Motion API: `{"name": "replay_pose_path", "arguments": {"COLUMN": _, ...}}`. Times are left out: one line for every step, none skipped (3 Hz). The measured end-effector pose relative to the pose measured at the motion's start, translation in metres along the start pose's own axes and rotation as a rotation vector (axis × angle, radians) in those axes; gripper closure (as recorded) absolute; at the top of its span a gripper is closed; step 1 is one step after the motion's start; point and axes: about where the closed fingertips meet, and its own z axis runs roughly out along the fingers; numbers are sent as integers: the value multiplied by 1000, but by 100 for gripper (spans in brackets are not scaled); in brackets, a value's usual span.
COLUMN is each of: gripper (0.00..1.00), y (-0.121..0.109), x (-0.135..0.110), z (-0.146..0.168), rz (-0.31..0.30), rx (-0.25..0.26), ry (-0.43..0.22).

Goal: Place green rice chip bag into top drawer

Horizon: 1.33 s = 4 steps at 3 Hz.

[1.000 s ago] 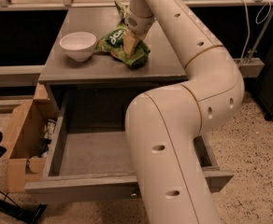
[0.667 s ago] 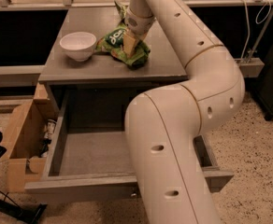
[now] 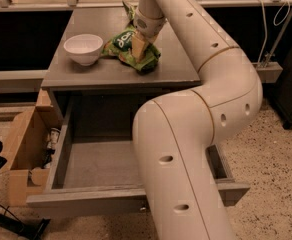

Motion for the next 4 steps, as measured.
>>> {"name": "replay_pose_path", "arguments": {"gripper": 5, "y": -2, "x": -4, "z": 5, "rz": -1, "rx": 5, "ry": -11}}
{"name": "replay_pose_path", "arguments": {"gripper": 0, "y": -3, "x": -7, "z": 9, "rz": -1, "rx": 8, "ry": -19}}
{"name": "replay_pose_path", "arguments": {"gripper": 0, "y": -3, "x": -7, "z": 9, "rz": -1, "rx": 8, "ry": -19}}
{"name": "replay_pose_path", "arguments": {"gripper": 17, "y": -4, "x": -10, "z": 13, "rz": -2, "rx": 11, "ry": -25}}
